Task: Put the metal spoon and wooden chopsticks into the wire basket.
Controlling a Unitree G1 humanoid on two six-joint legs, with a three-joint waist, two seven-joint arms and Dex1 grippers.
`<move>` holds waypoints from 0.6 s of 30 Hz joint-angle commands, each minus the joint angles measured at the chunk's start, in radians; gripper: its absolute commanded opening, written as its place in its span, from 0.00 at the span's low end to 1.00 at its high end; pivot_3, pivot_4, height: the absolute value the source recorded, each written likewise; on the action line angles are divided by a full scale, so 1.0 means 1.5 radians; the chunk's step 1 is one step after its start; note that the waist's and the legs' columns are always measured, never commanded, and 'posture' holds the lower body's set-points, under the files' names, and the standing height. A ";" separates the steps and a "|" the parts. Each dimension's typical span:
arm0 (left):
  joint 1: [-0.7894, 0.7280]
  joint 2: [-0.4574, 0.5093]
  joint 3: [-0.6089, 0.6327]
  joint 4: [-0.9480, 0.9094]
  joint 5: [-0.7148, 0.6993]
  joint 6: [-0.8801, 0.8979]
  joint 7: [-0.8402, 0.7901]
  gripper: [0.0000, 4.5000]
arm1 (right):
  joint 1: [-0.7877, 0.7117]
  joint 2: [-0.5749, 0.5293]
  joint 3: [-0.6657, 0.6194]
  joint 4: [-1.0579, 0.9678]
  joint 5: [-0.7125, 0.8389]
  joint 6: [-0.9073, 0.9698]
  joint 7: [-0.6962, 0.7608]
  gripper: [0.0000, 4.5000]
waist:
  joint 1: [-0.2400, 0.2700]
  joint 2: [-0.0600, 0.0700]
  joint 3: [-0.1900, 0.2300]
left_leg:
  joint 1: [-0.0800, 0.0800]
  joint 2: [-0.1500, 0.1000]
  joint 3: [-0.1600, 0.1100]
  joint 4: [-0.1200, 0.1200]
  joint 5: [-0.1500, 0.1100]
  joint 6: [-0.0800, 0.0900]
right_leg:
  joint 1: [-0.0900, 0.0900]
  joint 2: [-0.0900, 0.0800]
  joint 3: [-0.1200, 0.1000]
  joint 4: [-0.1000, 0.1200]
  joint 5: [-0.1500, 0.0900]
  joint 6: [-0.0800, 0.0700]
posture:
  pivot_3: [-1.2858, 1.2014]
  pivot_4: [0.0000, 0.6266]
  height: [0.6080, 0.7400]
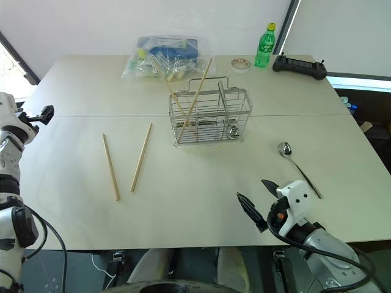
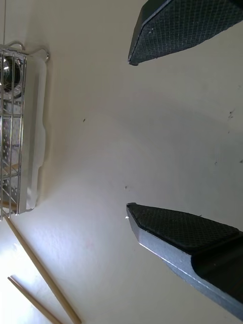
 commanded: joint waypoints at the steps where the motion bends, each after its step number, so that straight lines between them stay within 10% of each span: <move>1: -0.013 0.003 -0.019 -0.123 -0.047 0.059 -0.094 1.00 | -0.023 -0.046 -0.056 -0.015 0.004 0.017 0.008 0.99 | 0.001 0.000 0.000 | 0.000 0.000 0.000 0.000 0.000 0.000 | 0.000 0.000 0.000 0.000 0.000 0.000 | 0.52 0.24 0.89; 9: 0.067 0.049 -0.032 -0.518 -0.260 0.325 -0.312 1.00 | -0.175 -0.160 -0.220 0.111 0.075 0.175 -0.030 0.99 | -0.003 0.002 0.001 | 0.001 0.000 0.000 0.001 0.000 0.000 | 0.002 0.000 0.001 -0.002 0.001 -0.002 | 0.52 0.24 0.89; 18: 0.112 0.123 -0.089 -0.743 -0.403 0.447 -0.491 1.00 | -0.283 -0.238 -0.201 0.246 0.075 0.285 0.003 0.99 | -0.005 0.005 0.002 | 0.000 0.001 0.002 0.001 0.000 0.000 | 0.002 0.001 0.002 -0.003 0.000 -0.003 | 0.52 0.24 0.89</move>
